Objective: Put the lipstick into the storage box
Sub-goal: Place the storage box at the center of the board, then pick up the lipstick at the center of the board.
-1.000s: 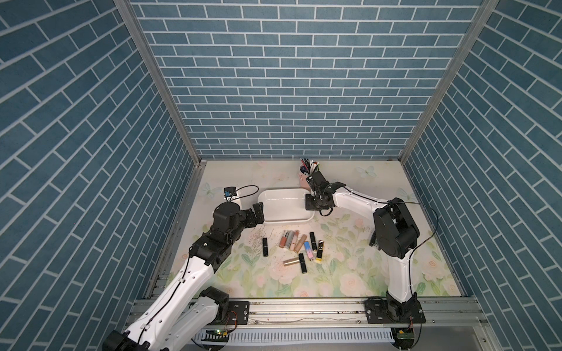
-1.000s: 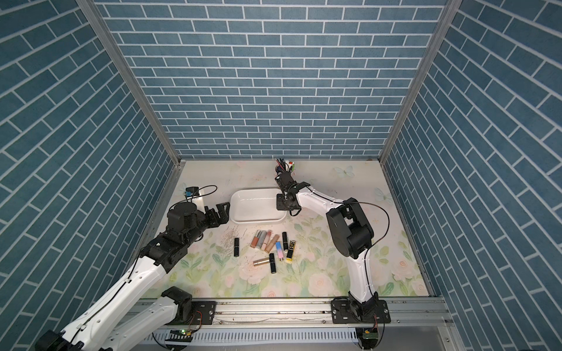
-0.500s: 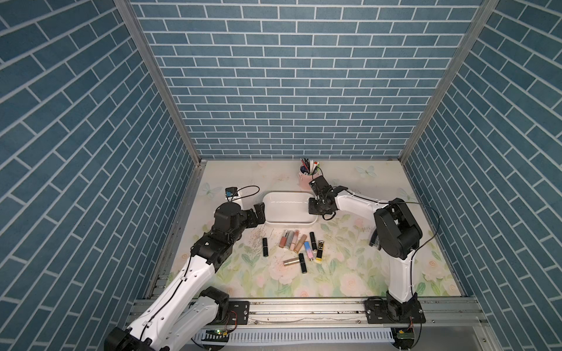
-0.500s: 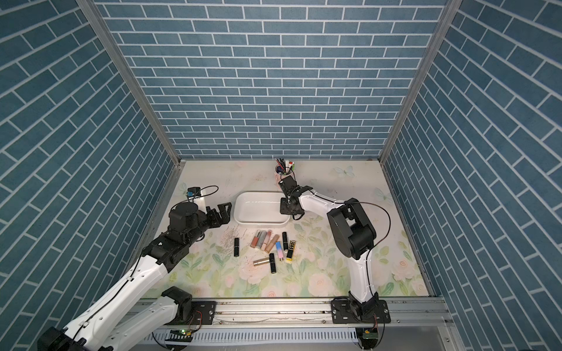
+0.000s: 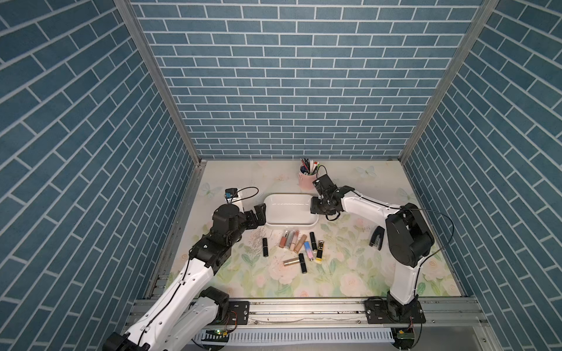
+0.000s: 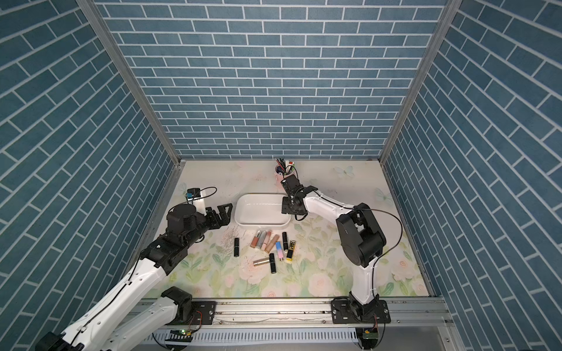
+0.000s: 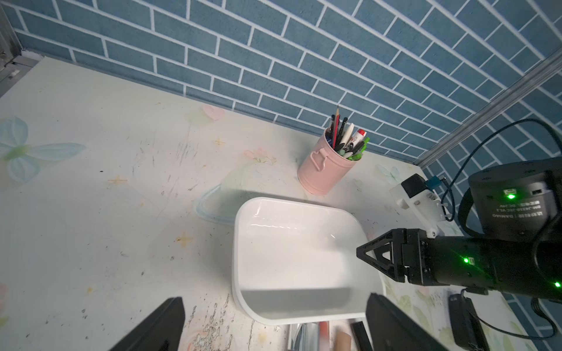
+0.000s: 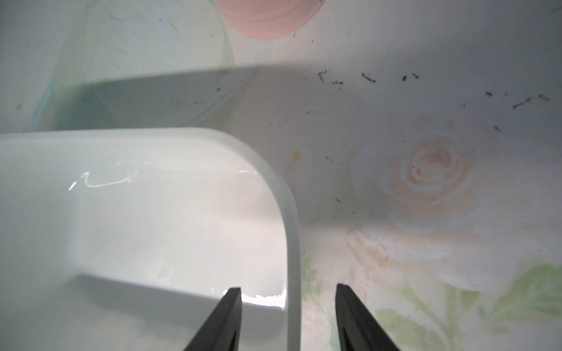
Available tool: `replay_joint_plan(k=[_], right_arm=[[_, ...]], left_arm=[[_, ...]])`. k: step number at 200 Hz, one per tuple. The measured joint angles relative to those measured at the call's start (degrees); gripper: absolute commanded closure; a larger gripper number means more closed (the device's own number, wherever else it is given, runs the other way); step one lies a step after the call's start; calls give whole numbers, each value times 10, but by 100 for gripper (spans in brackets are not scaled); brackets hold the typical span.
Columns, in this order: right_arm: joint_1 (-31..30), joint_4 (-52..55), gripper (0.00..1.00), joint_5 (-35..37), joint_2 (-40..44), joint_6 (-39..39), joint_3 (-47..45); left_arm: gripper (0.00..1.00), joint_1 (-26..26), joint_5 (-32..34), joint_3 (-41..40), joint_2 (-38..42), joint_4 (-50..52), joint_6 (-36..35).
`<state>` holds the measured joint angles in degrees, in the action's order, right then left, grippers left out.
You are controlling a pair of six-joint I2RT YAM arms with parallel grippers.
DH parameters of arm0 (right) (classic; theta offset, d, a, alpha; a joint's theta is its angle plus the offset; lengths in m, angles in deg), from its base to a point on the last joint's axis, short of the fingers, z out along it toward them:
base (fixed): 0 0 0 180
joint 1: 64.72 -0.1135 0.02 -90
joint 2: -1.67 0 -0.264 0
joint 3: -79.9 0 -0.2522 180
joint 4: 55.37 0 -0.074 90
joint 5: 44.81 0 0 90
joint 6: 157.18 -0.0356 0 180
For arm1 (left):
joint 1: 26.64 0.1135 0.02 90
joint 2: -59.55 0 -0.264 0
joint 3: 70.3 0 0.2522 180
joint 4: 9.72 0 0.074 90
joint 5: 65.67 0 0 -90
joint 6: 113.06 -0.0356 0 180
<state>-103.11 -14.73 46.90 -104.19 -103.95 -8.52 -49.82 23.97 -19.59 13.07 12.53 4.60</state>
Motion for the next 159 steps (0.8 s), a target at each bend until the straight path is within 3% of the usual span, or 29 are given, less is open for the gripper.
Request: replay_joint_plan(k=[104,159], right_arm=[[-3,-47,37,-12,316,53,-193],[-3,-21,37,-31,324,63,-230]], left_arm=[[0,0,-77,0,-40,-29,3],[0,-14,-67,-18,-56,-49,28]])
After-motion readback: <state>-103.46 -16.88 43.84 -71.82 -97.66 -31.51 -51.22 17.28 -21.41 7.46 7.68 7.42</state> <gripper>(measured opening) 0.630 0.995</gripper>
